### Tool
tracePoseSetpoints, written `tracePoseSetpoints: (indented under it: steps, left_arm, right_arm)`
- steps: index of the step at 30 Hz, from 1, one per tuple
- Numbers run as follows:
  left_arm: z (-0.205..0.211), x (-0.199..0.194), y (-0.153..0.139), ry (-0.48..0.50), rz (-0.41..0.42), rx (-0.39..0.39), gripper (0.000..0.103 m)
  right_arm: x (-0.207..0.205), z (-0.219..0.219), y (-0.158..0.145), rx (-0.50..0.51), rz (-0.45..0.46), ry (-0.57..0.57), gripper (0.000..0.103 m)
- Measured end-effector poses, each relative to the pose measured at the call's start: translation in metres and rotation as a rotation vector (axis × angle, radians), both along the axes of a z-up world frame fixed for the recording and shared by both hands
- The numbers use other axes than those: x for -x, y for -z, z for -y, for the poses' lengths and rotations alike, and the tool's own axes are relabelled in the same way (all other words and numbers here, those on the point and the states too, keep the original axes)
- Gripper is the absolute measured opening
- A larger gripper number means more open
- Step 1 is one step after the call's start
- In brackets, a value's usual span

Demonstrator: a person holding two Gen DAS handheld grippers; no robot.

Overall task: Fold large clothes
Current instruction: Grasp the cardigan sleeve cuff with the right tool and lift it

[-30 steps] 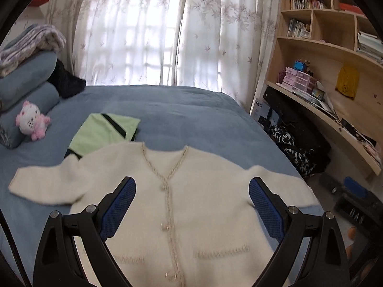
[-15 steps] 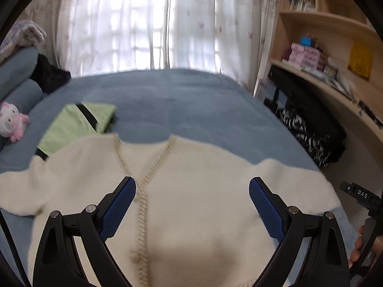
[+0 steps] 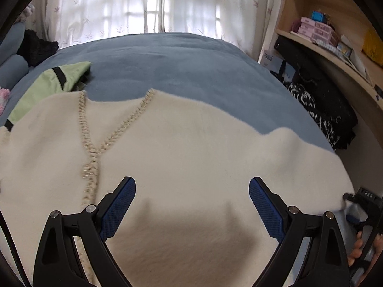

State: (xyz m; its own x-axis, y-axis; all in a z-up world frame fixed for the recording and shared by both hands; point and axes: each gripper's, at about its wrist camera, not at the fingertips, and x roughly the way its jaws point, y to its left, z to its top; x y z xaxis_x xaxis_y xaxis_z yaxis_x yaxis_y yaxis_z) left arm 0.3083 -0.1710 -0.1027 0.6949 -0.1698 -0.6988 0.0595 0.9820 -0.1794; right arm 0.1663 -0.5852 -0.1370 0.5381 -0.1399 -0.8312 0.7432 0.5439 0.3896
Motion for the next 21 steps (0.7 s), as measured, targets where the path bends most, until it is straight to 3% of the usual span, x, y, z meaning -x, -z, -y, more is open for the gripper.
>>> tracePoseSetpoints:
  steps: [2, 3, 5, 7, 10, 12, 17, 21]
  left_arm:
    - [0.008, -0.005, 0.006, 0.009, -0.020, -0.024, 0.095]
    - [0.012, -0.007, 0.008, 0.017, -0.033, -0.035, 0.095]
    - [0.016, -0.009, 0.011, 0.020, -0.050, -0.060, 0.095]
    - [0.015, -0.007, 0.011, 0.015, -0.049, -0.077, 0.095]
    - [0.006, 0.000, 0.005, 0.007, -0.035, -0.088, 0.095]
    - [-0.004, 0.006, -0.001, -0.004, -0.025, -0.092, 0.095]
    - [-0.043, 0.020, -0.021, -0.059, 0.019, -0.091, 0.095]
    - [-0.079, 0.033, -0.034, -0.119, 0.046, -0.059, 0.095]
  right_arm:
    - [-0.007, 0.008, 0.002, -0.005, 0.006, 0.020, 0.073]
    - [-0.011, 0.013, 0.002, 0.000, 0.006, 0.030, 0.066]
    - [-0.019, 0.021, 0.001, 0.014, -0.006, 0.039, 0.046]
    - [-0.024, 0.028, -0.002, 0.018, -0.011, 0.039, 0.013]
    - [-0.029, 0.022, -0.025, 0.087, 0.013, 0.017, 0.008]
    - [-0.033, -0.004, -0.060, 0.222, 0.070, -0.049, 0.008]
    - [-0.051, -0.113, -0.141, 0.421, 0.259, -0.358, 0.008]
    - [-0.067, -0.204, -0.155, 0.487, 0.307, -0.617, 0.008]
